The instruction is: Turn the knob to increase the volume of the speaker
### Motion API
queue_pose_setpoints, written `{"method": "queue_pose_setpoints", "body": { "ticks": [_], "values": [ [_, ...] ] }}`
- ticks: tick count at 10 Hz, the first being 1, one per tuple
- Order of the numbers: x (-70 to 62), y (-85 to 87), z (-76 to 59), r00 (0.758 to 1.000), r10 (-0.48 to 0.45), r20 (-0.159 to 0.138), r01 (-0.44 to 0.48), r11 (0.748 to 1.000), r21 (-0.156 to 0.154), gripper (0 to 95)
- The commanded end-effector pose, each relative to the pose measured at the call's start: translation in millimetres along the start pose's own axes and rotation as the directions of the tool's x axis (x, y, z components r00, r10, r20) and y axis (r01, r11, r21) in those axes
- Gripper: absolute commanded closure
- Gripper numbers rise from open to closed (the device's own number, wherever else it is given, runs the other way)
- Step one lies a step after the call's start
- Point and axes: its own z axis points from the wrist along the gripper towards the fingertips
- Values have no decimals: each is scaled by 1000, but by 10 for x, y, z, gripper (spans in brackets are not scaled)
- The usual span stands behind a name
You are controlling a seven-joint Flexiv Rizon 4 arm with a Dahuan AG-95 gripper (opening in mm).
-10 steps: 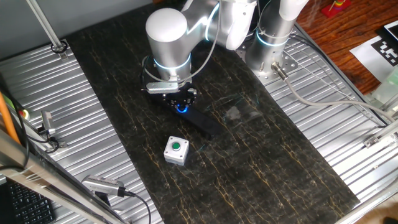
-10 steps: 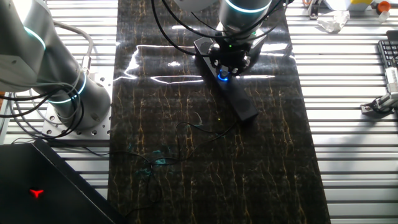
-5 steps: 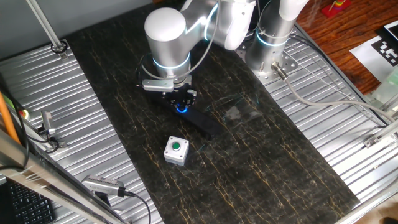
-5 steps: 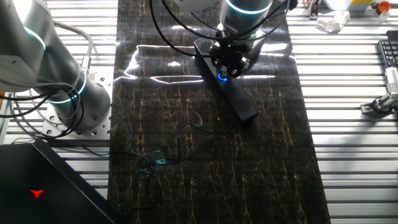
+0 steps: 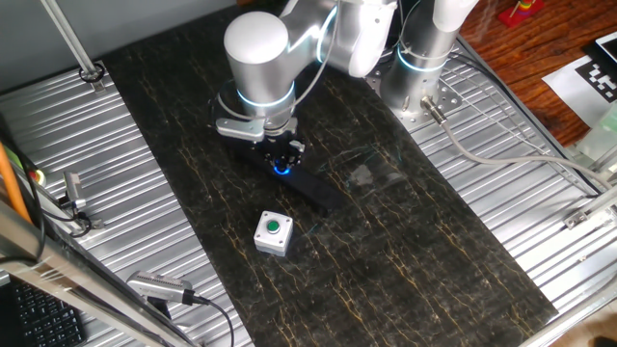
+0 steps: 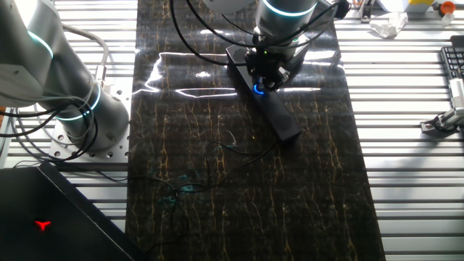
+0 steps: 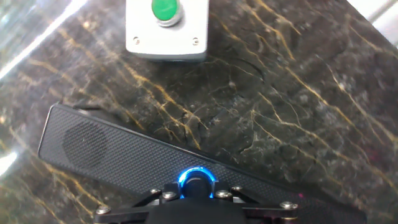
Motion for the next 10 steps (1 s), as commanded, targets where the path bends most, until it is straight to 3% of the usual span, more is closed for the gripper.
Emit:
{"method": "queue_pose_setpoints", "body": {
  "ticks": [1,5,8,10],
  "values": [
    [2,-6,2,993,117,-1,-117,993,3,950],
    [2,-6,1,963,270,1,-270,963,-1,950],
    [2,-6,1,923,386,5,-386,923,-9,950],
    [2,-6,0,883,470,4,-470,883,-9,950]
  ]
}}
